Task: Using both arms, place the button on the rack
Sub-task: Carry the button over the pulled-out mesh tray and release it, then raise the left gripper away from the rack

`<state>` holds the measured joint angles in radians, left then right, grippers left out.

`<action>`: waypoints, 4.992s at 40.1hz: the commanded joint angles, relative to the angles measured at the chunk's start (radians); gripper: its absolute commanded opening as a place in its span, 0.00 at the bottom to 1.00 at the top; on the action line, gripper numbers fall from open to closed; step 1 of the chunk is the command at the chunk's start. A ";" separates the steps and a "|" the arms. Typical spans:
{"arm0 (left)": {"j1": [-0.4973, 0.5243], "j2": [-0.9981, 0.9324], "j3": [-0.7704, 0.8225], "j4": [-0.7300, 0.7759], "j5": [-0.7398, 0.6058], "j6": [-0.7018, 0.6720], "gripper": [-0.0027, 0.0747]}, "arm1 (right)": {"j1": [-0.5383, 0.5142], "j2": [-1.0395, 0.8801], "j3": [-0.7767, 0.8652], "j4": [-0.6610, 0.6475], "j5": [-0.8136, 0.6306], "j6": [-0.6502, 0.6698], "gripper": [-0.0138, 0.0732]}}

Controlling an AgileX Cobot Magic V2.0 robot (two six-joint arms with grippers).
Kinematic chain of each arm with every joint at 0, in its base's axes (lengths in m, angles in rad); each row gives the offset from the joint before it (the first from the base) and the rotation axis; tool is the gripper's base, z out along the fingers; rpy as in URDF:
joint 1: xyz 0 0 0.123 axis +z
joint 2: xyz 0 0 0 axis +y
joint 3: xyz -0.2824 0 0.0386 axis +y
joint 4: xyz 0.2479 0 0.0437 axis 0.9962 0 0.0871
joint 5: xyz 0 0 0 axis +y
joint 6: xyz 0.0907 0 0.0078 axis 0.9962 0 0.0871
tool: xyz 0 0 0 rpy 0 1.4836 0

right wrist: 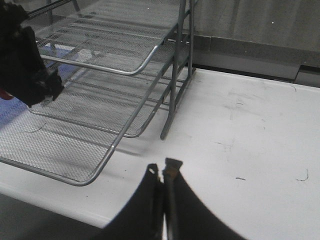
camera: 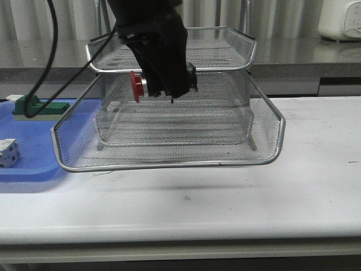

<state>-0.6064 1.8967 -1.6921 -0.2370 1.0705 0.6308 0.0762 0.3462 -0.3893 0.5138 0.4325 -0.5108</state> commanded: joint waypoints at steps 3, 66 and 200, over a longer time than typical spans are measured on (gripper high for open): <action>-0.007 -0.009 -0.027 -0.004 -0.068 -0.010 0.19 | 0.001 0.005 -0.029 0.015 -0.069 -0.002 0.09; -0.007 0.016 -0.185 0.082 0.221 -0.138 0.16 | 0.001 0.005 -0.029 0.015 -0.069 -0.002 0.09; 0.532 -1.813 1.231 -0.032 -0.518 -0.269 0.01 | 0.196 0.611 -0.284 0.051 -0.169 -0.003 0.09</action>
<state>-0.0755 0.0725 -0.4362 -0.2501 0.6270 0.3704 0.1981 0.9065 -0.6136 0.5414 0.3353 -0.5108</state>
